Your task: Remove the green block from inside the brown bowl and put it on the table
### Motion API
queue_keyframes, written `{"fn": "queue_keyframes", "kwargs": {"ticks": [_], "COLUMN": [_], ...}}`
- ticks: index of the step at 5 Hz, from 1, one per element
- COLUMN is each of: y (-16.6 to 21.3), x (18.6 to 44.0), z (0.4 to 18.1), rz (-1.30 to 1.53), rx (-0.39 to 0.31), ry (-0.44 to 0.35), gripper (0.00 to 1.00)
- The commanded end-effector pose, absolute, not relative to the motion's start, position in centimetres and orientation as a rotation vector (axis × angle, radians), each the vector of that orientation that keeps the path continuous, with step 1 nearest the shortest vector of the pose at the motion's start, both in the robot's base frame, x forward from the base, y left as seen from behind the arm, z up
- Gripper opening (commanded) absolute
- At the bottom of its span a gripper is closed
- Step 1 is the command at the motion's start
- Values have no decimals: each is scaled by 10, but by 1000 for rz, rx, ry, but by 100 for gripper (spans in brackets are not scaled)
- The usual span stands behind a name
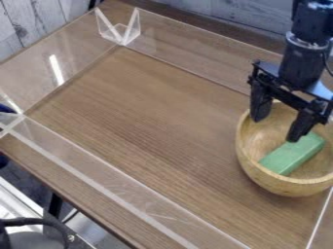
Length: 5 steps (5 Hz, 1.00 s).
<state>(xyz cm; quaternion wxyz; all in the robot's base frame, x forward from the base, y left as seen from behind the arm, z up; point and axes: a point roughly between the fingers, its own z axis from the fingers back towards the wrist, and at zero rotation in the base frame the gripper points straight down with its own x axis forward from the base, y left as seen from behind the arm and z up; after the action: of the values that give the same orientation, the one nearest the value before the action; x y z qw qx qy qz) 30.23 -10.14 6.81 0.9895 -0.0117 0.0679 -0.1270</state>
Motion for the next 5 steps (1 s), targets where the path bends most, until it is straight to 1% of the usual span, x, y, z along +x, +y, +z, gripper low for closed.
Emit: {"fn": "queue_keyframes", "kwargs": {"ticks": [1,2,3,5], "y": [-109,-112,-114,-117], "x": [314,317,318,320], "z": [80,74,70,64], "rz": [-267,-274,-277,-286], "rx": [-40,-42,-43,-44], "ry": [77,82,86,97], "gripper": [100,100,0,0]}}
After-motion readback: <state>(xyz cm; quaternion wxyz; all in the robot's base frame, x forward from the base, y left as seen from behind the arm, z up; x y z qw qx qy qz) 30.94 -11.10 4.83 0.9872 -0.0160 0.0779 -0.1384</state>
